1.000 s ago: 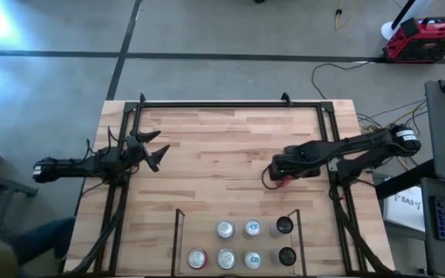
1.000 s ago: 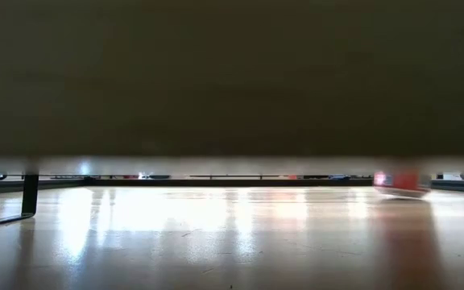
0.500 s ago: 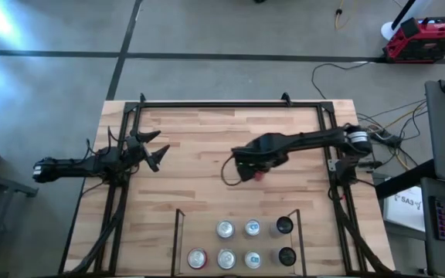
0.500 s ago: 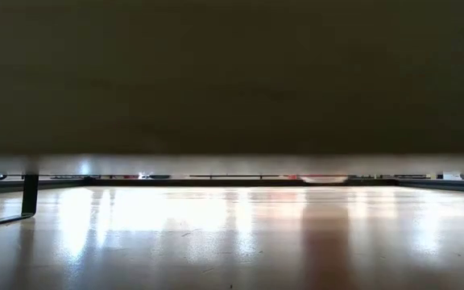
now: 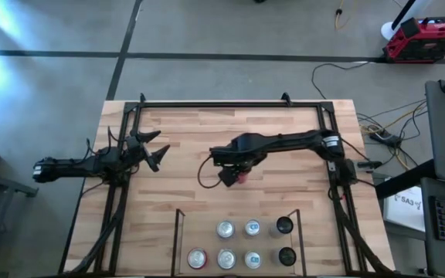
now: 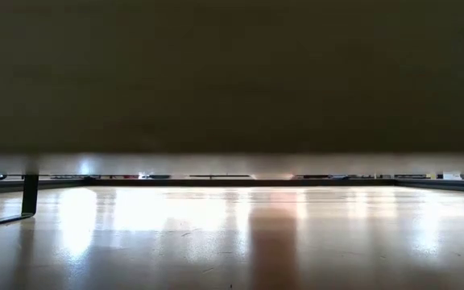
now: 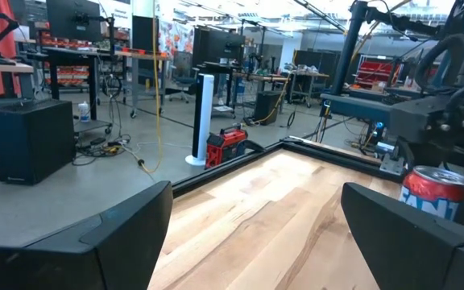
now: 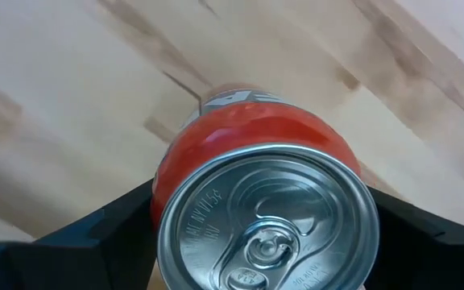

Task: Place canned beverage on shelf
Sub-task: Put the red soda can on the shelf aligned with the other red soda can

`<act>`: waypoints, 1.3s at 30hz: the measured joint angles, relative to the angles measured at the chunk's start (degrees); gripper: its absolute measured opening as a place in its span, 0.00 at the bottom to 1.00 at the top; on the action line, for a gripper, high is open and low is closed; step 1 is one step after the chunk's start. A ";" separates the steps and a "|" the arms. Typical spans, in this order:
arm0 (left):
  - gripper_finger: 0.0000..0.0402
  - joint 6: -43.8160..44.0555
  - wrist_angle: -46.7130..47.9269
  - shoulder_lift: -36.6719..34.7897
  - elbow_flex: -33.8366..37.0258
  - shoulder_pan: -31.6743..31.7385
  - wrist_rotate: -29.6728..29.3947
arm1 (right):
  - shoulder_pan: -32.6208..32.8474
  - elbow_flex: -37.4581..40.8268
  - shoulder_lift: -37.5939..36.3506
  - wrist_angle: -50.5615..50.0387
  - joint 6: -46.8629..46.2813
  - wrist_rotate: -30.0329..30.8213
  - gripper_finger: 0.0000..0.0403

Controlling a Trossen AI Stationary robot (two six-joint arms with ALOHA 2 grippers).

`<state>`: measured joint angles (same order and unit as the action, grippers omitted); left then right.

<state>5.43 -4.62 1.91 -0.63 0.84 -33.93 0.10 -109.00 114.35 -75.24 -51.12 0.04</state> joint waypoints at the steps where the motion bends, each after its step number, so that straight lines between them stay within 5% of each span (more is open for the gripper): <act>1: 0.86 0.00 0.00 0.01 -0.01 -0.01 0.00 | 0.02 -1.44 0.81 -0.41 0.93 -0.05 0.78; 15: 0.86 0.00 0.00 0.00 0.00 -0.01 0.02 | 2.64 -16.23 9.70 -3.75 16.06 -2.18 0.78; 39: 0.86 0.00 0.00 -0.02 0.01 -0.02 0.02 | 4.96 -17.59 9.96 -3.28 49.68 -3.28 0.81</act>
<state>5.43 -4.62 1.89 -0.62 0.83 -33.91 5.06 -126.58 124.31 -78.52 -1.44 -3.25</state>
